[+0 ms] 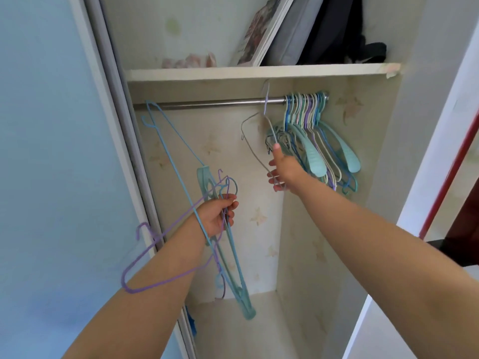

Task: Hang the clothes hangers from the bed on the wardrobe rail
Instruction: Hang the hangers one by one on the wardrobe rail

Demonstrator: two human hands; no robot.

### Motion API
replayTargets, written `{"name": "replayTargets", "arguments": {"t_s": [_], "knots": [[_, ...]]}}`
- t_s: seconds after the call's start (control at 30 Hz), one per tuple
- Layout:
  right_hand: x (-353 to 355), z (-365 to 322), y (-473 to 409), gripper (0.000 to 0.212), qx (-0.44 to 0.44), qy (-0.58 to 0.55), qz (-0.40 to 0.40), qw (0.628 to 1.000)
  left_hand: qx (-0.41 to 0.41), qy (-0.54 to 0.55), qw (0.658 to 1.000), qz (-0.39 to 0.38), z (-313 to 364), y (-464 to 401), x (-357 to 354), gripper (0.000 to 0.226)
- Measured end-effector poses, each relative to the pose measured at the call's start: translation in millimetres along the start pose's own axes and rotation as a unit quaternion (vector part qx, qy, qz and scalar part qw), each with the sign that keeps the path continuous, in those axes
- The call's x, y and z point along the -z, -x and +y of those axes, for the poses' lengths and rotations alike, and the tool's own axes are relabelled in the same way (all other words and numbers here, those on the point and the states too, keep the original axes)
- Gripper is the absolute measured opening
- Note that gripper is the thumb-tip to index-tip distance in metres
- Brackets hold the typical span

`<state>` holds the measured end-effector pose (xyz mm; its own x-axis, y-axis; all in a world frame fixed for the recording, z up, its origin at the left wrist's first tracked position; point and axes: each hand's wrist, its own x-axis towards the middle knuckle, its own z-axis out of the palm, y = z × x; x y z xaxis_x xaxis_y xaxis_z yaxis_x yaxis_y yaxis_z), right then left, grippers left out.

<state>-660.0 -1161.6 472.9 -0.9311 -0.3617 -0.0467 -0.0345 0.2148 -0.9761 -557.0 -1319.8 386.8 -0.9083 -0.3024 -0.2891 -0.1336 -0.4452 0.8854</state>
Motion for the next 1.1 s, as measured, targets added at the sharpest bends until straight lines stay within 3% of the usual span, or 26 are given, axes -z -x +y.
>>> {"name": "replayTargets", "arguments": {"t_s": [0.2,0.37,0.47,0.57,0.63,0.67,0.73,0.8,0.9,1.0,1.03,1.07,1.1], "knots": [[10,-12,-21,0.055,-0.078,-0.017,0.019,0.997,-0.017,0.004,1.0,-0.025,5,0,-1,0.021],[15,15,-23,0.059,-0.114,-0.06,0.03,0.991,-0.02,0.01,1.0,-0.021,0,-1,2,0.022],[17,27,-19,0.065,-0.076,-0.017,0.073,0.994,-0.013,0.011,1.0,-0.019,-4,-1,1,0.027],[4,44,-4,0.076,-0.014,0.141,0.183,0.973,-0.013,0.02,1.0,-0.014,-9,-4,0,0.026],[-9,57,19,0.072,0.094,0.19,0.255,0.943,-0.019,0.027,0.999,-0.004,-13,-8,-1,0.026],[-15,61,30,0.066,0.151,0.195,0.249,0.937,-0.02,0.031,0.999,0.005,-15,-10,-2,0.025],[-24,61,49,0.051,0.194,0.152,0.13,0.96,-0.029,0.027,0.999,0.031,-19,-14,-2,0.026],[-29,50,72,0.045,0.091,0.059,-0.075,0.991,-0.046,-0.021,0.995,0.086,-25,-18,-5,0.029],[-21,38,91,0.082,-0.074,0.003,-0.31,0.948,-0.064,-0.063,0.975,0.204,-35,-29,-1,0.031],[-3,38,94,0.1,-0.106,0.073,-0.423,0.897,-0.069,-0.201,0.944,0.251,-37,-34,10,0.023],[3,39,93,0.101,-0.101,0.118,-0.427,0.891,-0.045,-0.316,0.909,0.268,-33,-29,10,0.021],[8,40,90,0.102,-0.091,0.174,-0.414,0.889,-0.044,-0.481,0.84,0.247,-40,-20,12,0.026],[12,42,88,0.102,-0.08,0.237,-0.394,0.884,-0.051,-0.57,0.782,0.245,-39,-16,13,0.033]]}}
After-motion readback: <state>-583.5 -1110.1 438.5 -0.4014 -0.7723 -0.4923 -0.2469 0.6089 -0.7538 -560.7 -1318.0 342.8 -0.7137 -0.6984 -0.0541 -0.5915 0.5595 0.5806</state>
